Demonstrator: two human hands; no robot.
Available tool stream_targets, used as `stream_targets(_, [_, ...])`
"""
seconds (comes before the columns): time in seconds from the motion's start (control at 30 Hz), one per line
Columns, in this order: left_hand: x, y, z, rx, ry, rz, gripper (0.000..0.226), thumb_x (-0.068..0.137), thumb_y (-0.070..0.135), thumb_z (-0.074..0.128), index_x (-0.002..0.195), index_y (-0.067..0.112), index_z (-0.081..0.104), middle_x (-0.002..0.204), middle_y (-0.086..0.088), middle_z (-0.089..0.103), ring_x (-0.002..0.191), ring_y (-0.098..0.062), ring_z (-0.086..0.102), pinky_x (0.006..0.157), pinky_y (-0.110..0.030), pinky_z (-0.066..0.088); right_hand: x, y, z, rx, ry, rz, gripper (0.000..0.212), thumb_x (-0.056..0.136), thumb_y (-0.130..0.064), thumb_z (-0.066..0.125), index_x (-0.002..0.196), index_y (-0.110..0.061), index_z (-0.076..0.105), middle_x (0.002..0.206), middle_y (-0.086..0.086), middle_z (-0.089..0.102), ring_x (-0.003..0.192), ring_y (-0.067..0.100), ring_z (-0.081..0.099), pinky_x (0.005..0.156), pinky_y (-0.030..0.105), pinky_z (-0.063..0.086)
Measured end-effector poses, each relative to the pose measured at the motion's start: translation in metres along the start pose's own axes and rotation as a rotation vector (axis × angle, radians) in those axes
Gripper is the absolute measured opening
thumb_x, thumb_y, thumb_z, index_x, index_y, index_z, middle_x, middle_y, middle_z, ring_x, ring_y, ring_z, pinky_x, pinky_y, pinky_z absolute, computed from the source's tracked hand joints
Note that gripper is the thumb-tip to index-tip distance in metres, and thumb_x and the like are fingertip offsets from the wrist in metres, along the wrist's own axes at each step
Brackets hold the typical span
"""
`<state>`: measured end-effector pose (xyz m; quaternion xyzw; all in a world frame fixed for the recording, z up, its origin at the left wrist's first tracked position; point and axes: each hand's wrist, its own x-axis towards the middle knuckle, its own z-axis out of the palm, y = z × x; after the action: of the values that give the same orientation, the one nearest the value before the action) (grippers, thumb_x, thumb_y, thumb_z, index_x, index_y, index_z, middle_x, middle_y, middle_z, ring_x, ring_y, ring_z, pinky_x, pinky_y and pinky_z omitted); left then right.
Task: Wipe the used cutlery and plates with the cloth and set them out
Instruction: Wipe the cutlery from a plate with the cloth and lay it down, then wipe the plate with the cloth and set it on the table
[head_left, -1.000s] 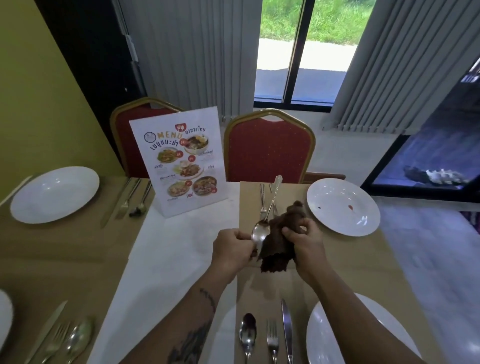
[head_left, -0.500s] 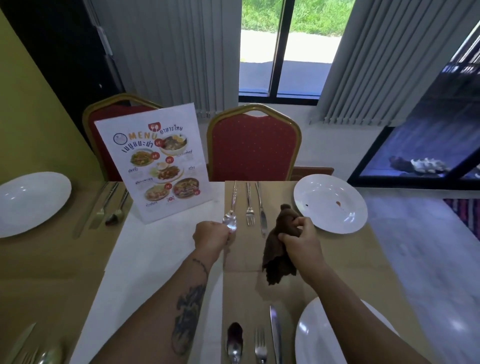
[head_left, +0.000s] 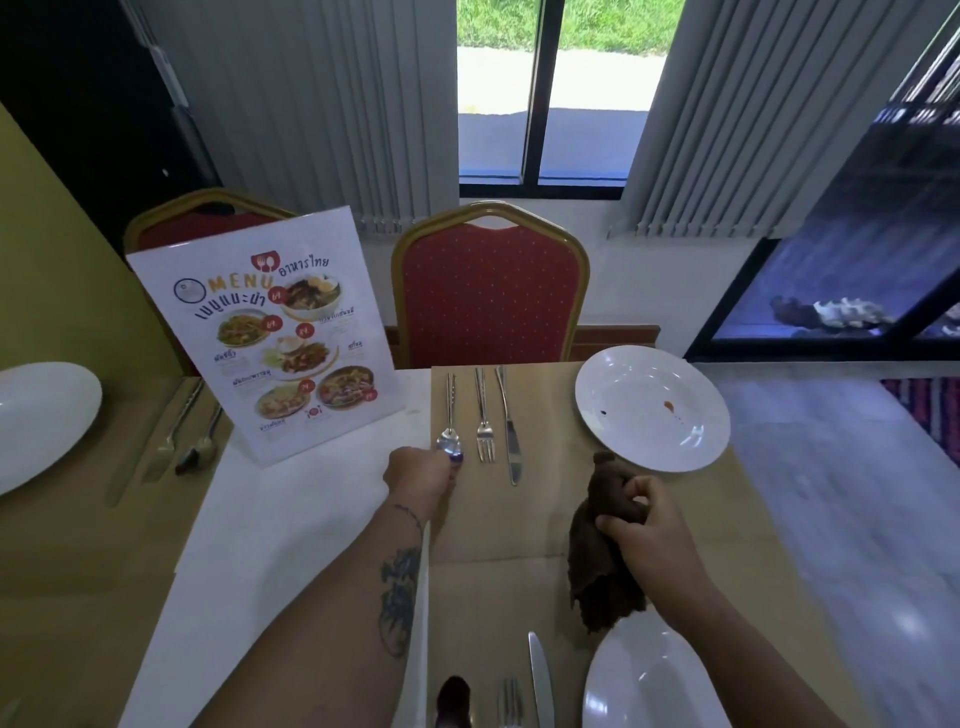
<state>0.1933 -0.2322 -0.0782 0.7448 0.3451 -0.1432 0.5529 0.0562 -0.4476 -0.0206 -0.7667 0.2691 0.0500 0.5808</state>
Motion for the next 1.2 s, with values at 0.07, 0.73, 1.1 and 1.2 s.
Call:
stream_targets(0.07, [0.004, 0.002, 0.002, 0.021, 0.002, 0.006, 0.018, 0.082, 0.020, 0.077, 0.084, 0.003, 0.072, 0.075, -0.009, 0.074, 0.070, -0.019, 0.070, 0.065, -0.027, 0.053, 0.000, 0.003, -0.002, 0.006, -0.001, 0.000, 0.025, 0.088, 0.002, 0.064, 0.096, -0.017, 0.050, 0.098, 0.012, 0.065, 0.088, 0.026, 0.065, 0.064, 0.029, 0.048])
stream_targets(0.73, [-0.033, 0.018, 0.031, 0.357, 0.090, 0.513, 0.022, 0.099, 0.014, 0.051, 0.109, 0.010, 0.070, 0.099, -0.004, 0.068, 0.090, -0.022, 0.063, 0.077, -0.030, 0.053, 0.027, 0.010, -0.048, 0.304, 0.177, 0.082, 0.015, 0.095, -0.004, 0.060, 0.100, -0.017, 0.055, 0.104, 0.015, 0.068, 0.093, 0.032, 0.069, 0.069, 0.038, 0.056])
stream_targets(1.1, [-0.089, 0.033, 0.178, -0.076, -0.349, 0.016, 0.024, 0.087, 0.006, 0.056, 0.111, 0.008, 0.060, 0.105, -0.011, 0.063, 0.096, -0.032, 0.065, 0.072, -0.042, 0.062, 0.000, 0.038, -0.136, 0.943, 0.082, 0.341, 0.039, 0.097, -0.036, 0.057, 0.109, -0.004, 0.074, 0.108, 0.023, 0.075, 0.094, 0.039, 0.073, 0.085, 0.050, 0.058])
stream_targets(1.2, [-0.098, 0.035, 0.194, -0.145, -0.377, -0.031, 0.041, 0.089, -0.002, 0.056, 0.129, 0.005, 0.054, 0.117, -0.015, 0.062, 0.098, -0.031, 0.066, 0.066, -0.039, 0.060, -0.013, 0.040, -0.155, 0.991, -0.075, 0.245, 0.045, 0.092, -0.030, 0.060, 0.123, 0.001, 0.067, 0.115, 0.026, 0.070, 0.096, 0.038, 0.070, 0.079, 0.047, 0.059])
